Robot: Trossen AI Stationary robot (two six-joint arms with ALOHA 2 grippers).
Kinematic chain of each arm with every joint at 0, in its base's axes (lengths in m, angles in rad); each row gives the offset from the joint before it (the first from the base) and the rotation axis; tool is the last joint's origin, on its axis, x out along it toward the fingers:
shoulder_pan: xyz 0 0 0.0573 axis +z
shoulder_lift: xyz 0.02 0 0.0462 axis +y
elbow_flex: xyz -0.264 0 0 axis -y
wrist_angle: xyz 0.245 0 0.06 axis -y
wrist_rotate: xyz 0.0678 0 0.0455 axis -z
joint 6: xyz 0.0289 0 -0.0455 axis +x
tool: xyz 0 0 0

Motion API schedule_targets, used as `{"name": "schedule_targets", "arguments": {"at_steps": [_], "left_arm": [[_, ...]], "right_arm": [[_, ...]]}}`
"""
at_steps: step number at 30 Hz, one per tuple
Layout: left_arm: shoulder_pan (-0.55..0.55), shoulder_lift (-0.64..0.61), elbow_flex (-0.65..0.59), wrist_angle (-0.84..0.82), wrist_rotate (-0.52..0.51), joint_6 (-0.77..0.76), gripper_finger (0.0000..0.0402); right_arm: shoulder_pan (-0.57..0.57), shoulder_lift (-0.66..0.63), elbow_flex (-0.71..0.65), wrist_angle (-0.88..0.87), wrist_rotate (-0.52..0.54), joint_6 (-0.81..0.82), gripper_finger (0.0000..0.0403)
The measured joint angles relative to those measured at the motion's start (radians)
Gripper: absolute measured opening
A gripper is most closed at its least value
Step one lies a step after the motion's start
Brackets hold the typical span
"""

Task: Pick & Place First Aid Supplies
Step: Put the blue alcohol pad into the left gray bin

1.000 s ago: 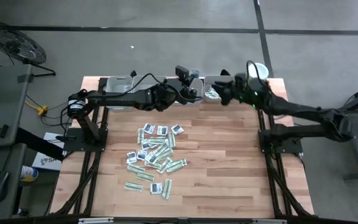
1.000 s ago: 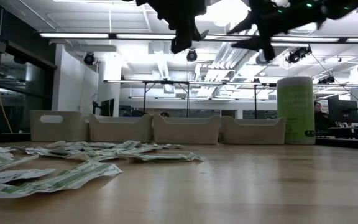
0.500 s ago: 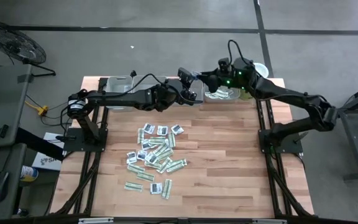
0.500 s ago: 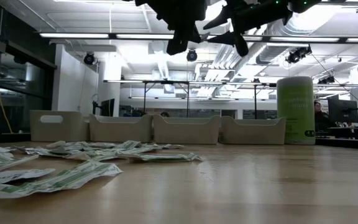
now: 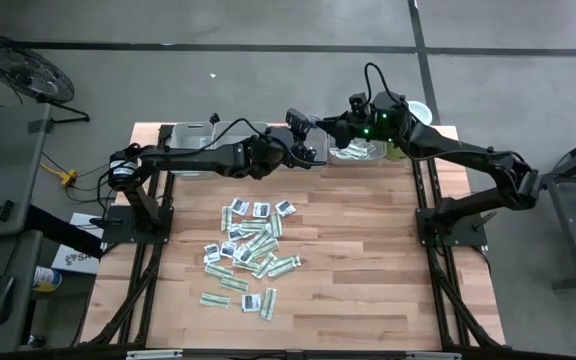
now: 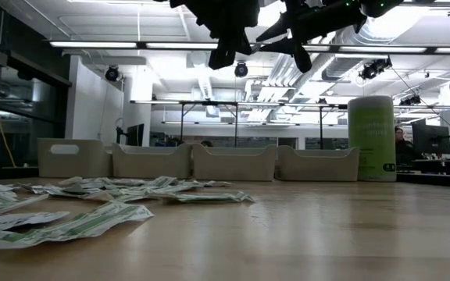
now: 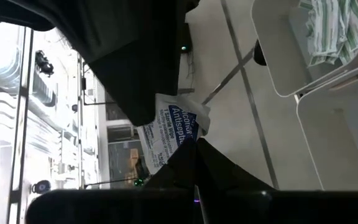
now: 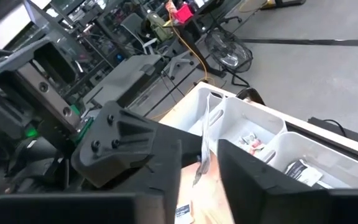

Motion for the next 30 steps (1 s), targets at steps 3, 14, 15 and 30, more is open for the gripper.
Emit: {"name": "schedule_targets", "arguments": {"at_steps": [3, 14, 15, 30], "left_arm": [[0.0, 0.0, 0.0, 0.0, 0.0, 0.0, 0.0], [-0.002, 0.001, 0.0, 0.0, -0.042, -0.057, 0.001], [-0.002, 0.001, 0.0, 0.0, -0.06, -0.08, 0.0015], [0.018, -0.169, -0.001, -0.278, -0.114, -0.677, 0.006]], "right_arm": [[-0.003, 0.0, 0.0, -0.004, -0.001, -0.002, 0.0061], [-0.006, 0.0, 0.0, -0.034, -0.003, -0.086, 0.0001], [-0.009, -0.001, 0.0, -0.045, -0.004, -0.097, 0.0001], [-0.083, -0.031, -0.001, -0.066, -0.261, -0.306, 0.0]]}}
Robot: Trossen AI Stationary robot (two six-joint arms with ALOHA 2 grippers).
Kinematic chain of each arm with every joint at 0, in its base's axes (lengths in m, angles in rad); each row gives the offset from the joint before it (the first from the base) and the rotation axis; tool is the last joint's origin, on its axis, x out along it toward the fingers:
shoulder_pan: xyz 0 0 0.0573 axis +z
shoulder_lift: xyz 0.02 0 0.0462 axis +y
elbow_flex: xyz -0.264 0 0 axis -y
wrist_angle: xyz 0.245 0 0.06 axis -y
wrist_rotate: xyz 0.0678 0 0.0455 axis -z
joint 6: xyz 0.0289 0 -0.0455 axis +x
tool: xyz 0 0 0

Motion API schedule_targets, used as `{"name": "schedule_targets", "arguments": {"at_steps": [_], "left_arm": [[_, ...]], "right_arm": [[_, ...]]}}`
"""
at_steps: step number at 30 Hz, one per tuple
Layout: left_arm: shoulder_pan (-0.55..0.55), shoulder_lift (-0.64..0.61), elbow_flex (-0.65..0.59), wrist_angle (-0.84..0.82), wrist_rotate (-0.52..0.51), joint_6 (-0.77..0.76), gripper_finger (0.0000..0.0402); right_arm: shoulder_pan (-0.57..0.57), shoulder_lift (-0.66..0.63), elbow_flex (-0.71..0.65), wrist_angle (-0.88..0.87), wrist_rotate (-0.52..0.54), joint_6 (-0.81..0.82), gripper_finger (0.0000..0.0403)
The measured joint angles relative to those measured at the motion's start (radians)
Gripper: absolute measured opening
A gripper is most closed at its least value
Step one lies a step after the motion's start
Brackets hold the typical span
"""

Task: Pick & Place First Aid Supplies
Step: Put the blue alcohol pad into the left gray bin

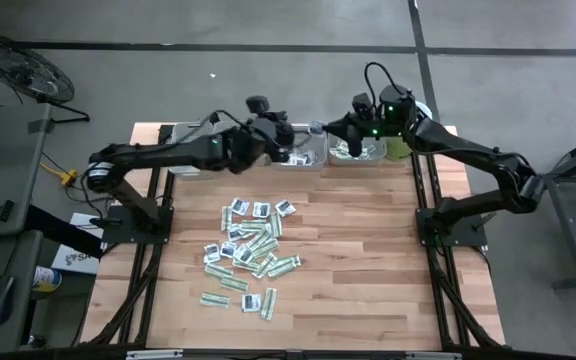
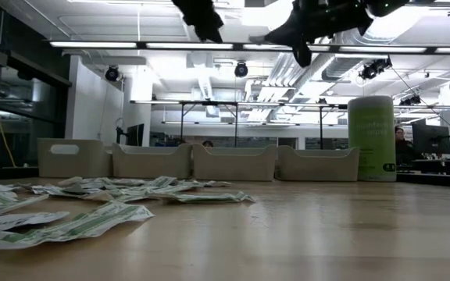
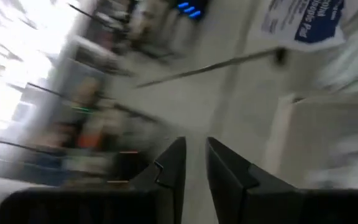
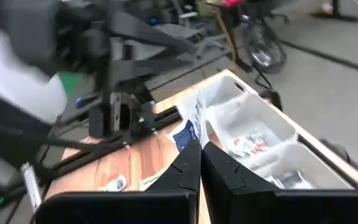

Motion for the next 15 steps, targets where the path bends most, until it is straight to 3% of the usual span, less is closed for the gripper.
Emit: {"name": "schedule_targets", "arguments": {"at_steps": [4, 9, 12, 15], "left_arm": [[0.072, -0.075, 0.0, -0.156, 0.325, -0.34, 0.006], [0.17, -0.104, 0.0, -0.175, 0.775, -0.567, 0.006], [0.211, -0.103, 0.0, -0.145, 0.935, -0.64, 0.006], [0.236, -0.092, 0.001, -0.109, 0.982, -0.694, 0.006]], "right_arm": [[0.006, -0.026, 0.0, 0.002, -0.022, -0.103, 0.0], [0.032, -0.037, 0.0, 0.016, 0.047, -0.201, 0.0], [0.055, -0.036, 0.0, 0.015, 0.077, -0.253, 0.0], [0.08, -0.036, 0.0, 0.016, 0.121, -0.289, 0.0]]}}
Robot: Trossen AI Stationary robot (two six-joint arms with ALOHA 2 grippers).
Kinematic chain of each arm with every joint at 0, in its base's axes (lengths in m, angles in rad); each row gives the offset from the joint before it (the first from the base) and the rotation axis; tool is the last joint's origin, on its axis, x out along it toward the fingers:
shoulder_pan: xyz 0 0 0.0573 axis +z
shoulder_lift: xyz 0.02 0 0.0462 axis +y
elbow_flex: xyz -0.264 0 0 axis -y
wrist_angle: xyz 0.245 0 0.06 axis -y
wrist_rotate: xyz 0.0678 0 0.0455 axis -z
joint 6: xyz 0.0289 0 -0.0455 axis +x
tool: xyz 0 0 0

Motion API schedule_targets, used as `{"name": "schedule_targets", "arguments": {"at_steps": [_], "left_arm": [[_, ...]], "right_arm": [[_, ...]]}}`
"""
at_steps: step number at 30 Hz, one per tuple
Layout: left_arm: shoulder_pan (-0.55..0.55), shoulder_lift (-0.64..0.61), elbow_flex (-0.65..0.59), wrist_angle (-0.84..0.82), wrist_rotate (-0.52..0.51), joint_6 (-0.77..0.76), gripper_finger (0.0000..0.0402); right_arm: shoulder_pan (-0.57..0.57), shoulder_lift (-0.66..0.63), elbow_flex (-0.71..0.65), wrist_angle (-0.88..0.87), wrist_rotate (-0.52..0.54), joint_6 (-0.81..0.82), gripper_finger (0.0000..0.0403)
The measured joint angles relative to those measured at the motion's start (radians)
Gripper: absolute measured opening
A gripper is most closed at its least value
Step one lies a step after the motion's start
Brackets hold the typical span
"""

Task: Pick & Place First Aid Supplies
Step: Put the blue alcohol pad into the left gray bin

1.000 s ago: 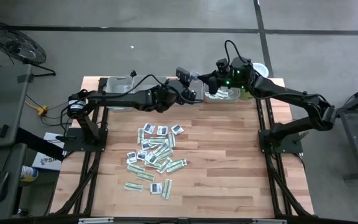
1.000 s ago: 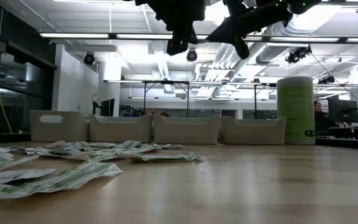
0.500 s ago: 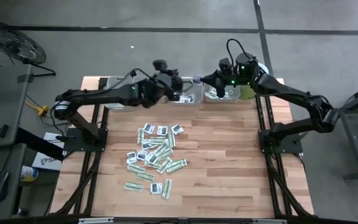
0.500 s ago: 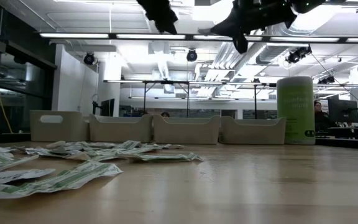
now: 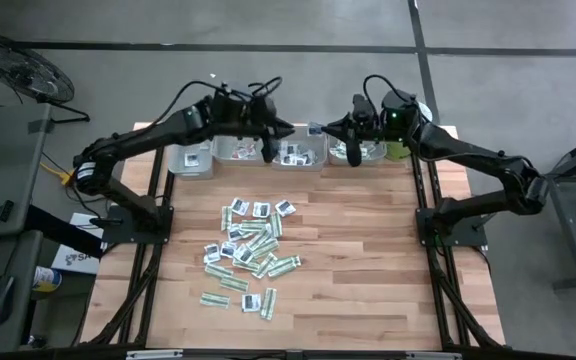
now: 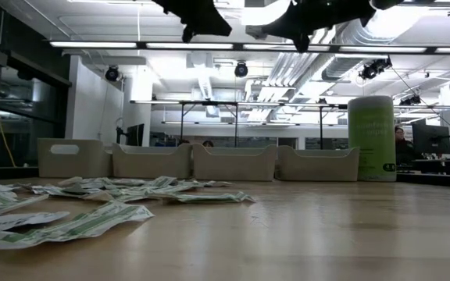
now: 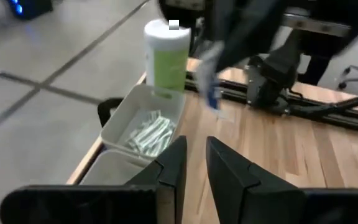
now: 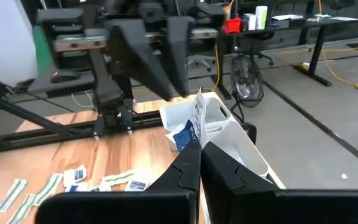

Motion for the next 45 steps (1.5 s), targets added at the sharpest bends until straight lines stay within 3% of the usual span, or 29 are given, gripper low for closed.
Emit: {"name": "schedule_targets", "arguments": {"at_steps": [5, 9, 17, 25, 30, 41, 45], "left_arm": [[0.032, 0.008, 0.0, 0.063, 0.098, -0.069, 0.0067], [0.048, 0.023, -0.001, 0.104, 0.198, -0.132, 0.0107], [0.047, 0.069, -0.001, 0.183, 0.238, -0.23, 0.0214], [0.04, 0.101, -0.001, 0.219, 0.229, -0.287, 0.0226], [0.034, 0.11, 0.0, 0.244, 0.196, -0.31, 0.0193], [0.033, 0.11, 0.0, 0.246, 0.191, -0.337, 0.0021], [0.033, 0.11, 0.0, 0.248, 0.189, -0.335, 0.0006]], "right_arm": [[0.022, 0.0, 0.0, 0.018, 0.009, -0.019, 0.0], [0.034, 0.0, 0.0, 0.037, 0.049, -0.037, 0.0], [0.036, 0.001, 0.0, 0.045, 0.048, -0.037, 0.0], [0.047, 0.001, 0.0, 0.045, 0.043, -0.037, 0.0], [0.045, 0.001, 0.0, 0.053, 0.044, -0.029, 0.0], [0.046, 0.001, 0.0, 0.053, 0.043, -0.018, 0.0], [0.046, 0.001, 0.0, 0.053, 0.049, 0.006, 0.0001]]}}
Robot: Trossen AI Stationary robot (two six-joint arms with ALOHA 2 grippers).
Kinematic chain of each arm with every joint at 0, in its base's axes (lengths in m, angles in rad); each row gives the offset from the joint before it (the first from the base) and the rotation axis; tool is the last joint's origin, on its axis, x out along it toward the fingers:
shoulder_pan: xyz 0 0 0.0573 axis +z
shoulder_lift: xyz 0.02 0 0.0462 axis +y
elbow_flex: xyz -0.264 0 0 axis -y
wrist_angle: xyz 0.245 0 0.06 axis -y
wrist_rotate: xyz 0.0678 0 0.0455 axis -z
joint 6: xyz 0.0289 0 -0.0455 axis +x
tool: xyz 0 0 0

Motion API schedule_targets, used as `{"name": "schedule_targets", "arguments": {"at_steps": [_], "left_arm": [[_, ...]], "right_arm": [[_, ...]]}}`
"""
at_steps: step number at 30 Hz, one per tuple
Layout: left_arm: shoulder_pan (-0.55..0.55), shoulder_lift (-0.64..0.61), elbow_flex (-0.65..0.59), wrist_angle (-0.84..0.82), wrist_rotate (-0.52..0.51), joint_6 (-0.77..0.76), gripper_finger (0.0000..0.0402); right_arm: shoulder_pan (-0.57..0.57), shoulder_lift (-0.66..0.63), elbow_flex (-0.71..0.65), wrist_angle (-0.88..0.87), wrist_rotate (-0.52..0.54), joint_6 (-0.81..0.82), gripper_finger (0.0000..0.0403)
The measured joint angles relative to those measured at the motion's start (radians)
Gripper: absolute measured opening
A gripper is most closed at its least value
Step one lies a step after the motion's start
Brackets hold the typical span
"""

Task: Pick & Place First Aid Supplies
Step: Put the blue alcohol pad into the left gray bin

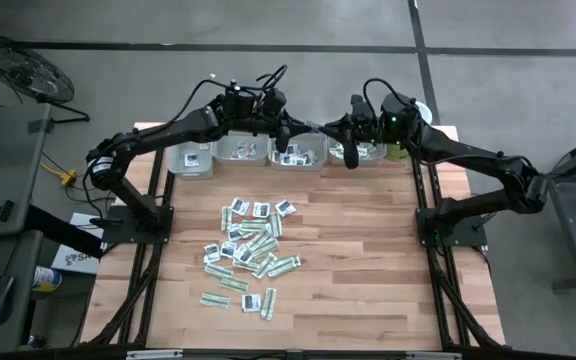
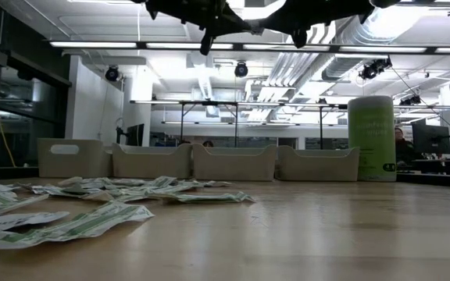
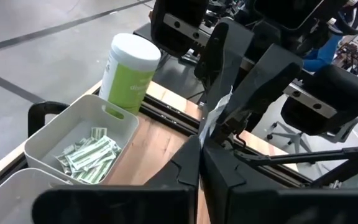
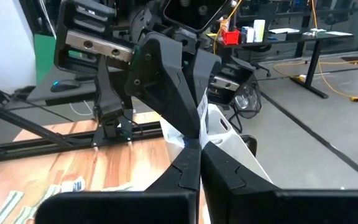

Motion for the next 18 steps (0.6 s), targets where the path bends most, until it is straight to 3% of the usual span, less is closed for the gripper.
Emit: {"name": "schedule_targets", "arguments": {"at_steps": [6, 12, 18], "left_arm": [[0.0, 0.0, 0.0, -0.001, -0.004, 0.001, 0.0002], [0.0, 0.0, 0.0, -0.034, -0.051, 0.004, 0.0001], [0.029, -0.049, 0.0, -0.277, -0.229, 0.065, 0.0001]], "right_arm": [[-0.005, -0.004, 0.0, 0.02, 0.0, 0.071, 0.003], [-0.065, -0.057, 0.0, 0.008, 0.001, 0.155, 0.0116], [-0.131, -0.141, 0.0, -0.147, 0.083, 0.18, 0.0186]]}}
